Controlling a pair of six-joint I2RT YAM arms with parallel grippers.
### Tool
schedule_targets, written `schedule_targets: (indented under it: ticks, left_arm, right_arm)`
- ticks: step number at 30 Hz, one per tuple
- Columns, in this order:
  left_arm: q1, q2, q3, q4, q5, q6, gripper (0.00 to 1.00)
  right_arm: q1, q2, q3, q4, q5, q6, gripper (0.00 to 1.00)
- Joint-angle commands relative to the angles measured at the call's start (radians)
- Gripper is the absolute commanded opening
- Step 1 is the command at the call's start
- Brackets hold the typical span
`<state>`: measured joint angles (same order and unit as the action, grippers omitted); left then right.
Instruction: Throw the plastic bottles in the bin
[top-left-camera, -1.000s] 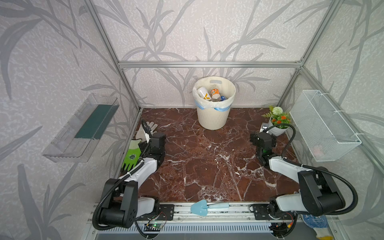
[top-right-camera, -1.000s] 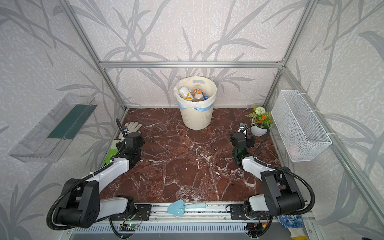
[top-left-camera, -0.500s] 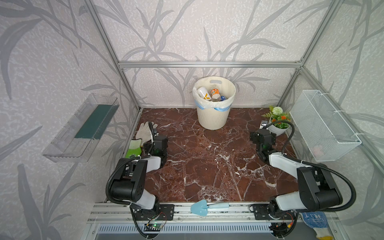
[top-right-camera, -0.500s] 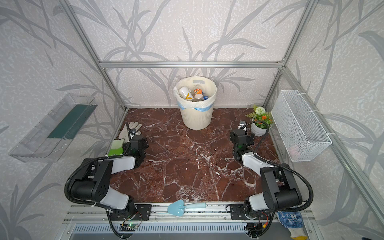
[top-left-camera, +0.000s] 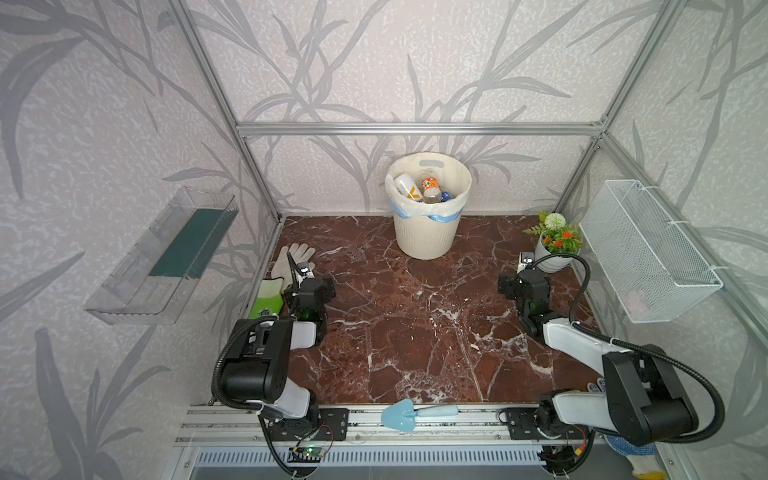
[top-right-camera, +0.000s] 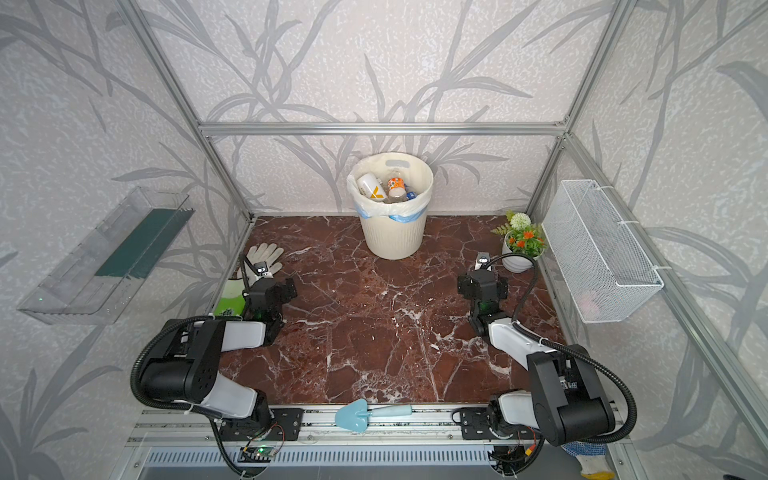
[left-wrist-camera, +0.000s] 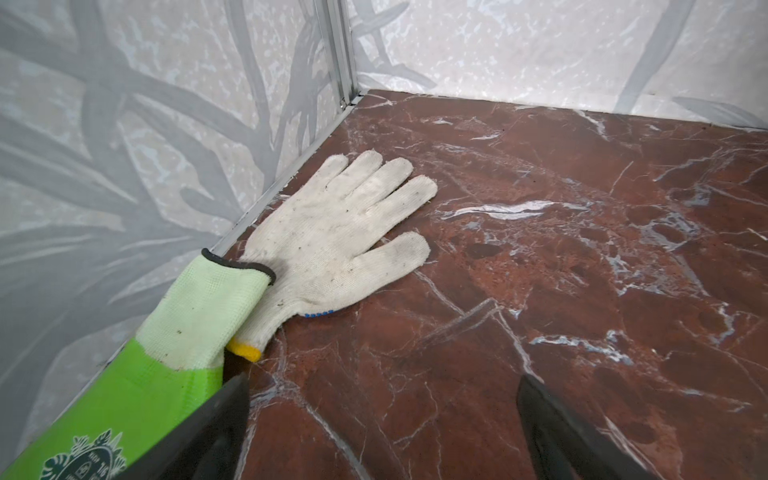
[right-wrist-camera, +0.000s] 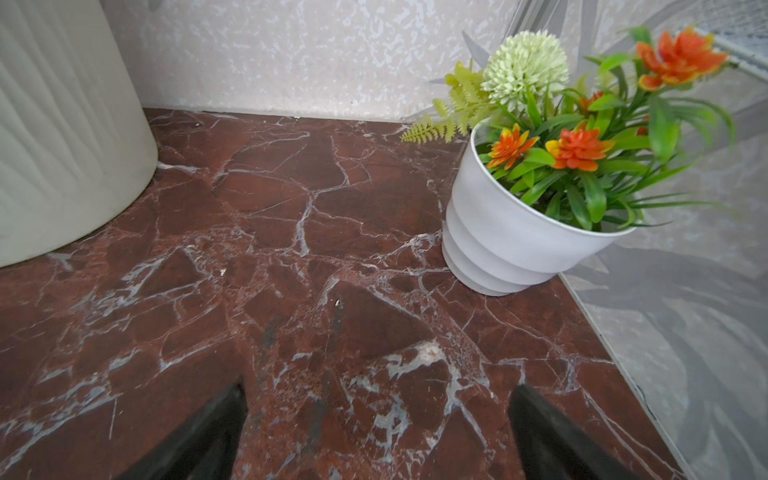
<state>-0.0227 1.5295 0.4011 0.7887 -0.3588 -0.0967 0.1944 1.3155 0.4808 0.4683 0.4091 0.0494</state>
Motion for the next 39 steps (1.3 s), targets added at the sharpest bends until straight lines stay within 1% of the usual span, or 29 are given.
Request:
schedule_targets:
  ticks: [1,2,3,4,7,9,11,12,13,14,16,17,18,19,21,22,23,25,26,29,31,34,37,39]
  left_arm:
    - [0.003,0.000,-0.001,0.043,0.021,0.008,0.99]
    - [0.004,-0.007,0.003,0.022,0.027,0.004,0.99]
    - [0.005,-0.002,0.000,0.039,0.025,0.007,0.99]
    - [0.004,-0.003,0.001,0.032,0.025,0.006,0.99]
    - [0.005,-0.005,0.002,0.028,0.025,0.005,0.99]
    - [0.004,-0.005,0.002,0.029,0.026,0.005,0.99]
    - [0.005,-0.003,0.001,0.030,0.027,0.005,0.99]
    - [0.006,-0.003,0.001,0.033,0.026,0.007,0.99]
    - [0.005,-0.003,0.001,0.031,0.026,0.005,0.99]
    - [0.004,-0.003,0.001,0.032,0.026,0.006,0.99]
    - [0.005,-0.003,0.002,0.031,0.026,0.006,0.99]
    - [0.006,-0.003,0.001,0.031,0.026,0.007,0.99]
    - [0.006,-0.003,0.001,0.032,0.026,0.006,0.99]
    - [0.004,-0.004,0.001,0.032,0.025,0.006,0.99]
    - [0.004,-0.003,0.001,0.033,0.026,0.006,0.99]
    - [0.005,-0.003,0.001,0.031,0.025,0.005,0.99]
    - [0.004,-0.003,0.001,0.033,0.025,0.006,0.99]
    - [0.005,-0.003,0.001,0.032,0.026,0.006,0.99]
    - [0.004,-0.003,0.002,0.032,0.026,0.006,0.99]
    - [0.005,-0.004,0.001,0.033,0.025,0.007,0.99]
    - [0.004,-0.003,0.001,0.032,0.026,0.006,0.99]
    - [0.005,-0.003,0.001,0.032,0.025,0.006,0.99]
    - [0.004,-0.003,0.001,0.031,0.026,0.007,0.99]
    - [0.004,-0.003,0.001,0.032,0.026,0.007,0.99]
  right_arm:
    - [-0.002,-0.031,-0.018,0.118,-0.076,-0.040,0.99]
    - [-0.003,-0.022,-0.025,0.155,-0.078,-0.050,0.99]
    - [-0.004,-0.004,-0.024,0.196,-0.073,-0.064,0.99]
    - [-0.004,0.014,-0.013,0.196,-0.060,-0.070,0.99]
    - [-0.004,0.041,0.028,0.125,-0.067,-0.107,0.99]
    - [-0.004,0.025,0.000,0.154,-0.085,-0.114,0.99]
    - [-0.006,0.005,-0.044,0.196,-0.132,-0.118,0.99]
    - [-0.007,0.004,-0.066,0.206,-0.160,-0.130,0.99]
    - [-0.007,0.014,-0.091,0.228,-0.164,-0.124,0.99]
    - [-0.007,0.038,-0.132,0.310,-0.167,-0.117,0.99]
    - [-0.007,0.131,-0.207,0.546,-0.182,-0.126,0.99]
    - [-0.006,0.220,-0.222,0.664,-0.170,-0.122,0.99]
    - [-0.002,0.311,-0.229,0.814,-0.134,-0.146,0.99]
    - [0.013,0.307,-0.228,0.802,-0.102,-0.147,0.99]
    - [0.013,0.192,-0.162,0.505,-0.098,-0.114,0.99]
    - [0.007,0.181,-0.126,0.415,-0.083,-0.082,0.99]
    - [0.003,0.206,-0.104,0.410,-0.077,-0.084,0.99]
    - [-0.001,0.264,-0.134,0.558,-0.084,-0.108,0.99]
    - [0.004,0.268,-0.154,0.605,-0.084,-0.117,0.99]
    - [0.007,0.265,-0.164,0.620,-0.131,-0.138,0.99]
    - [0.007,0.256,-0.146,0.571,-0.138,-0.134,0.99]
    - [0.004,0.261,-0.146,0.579,-0.144,-0.134,0.99]
    - [-0.028,0.248,-0.106,0.475,-0.205,-0.111,0.99]
    - [-0.030,0.254,-0.109,0.493,-0.209,-0.112,0.99]
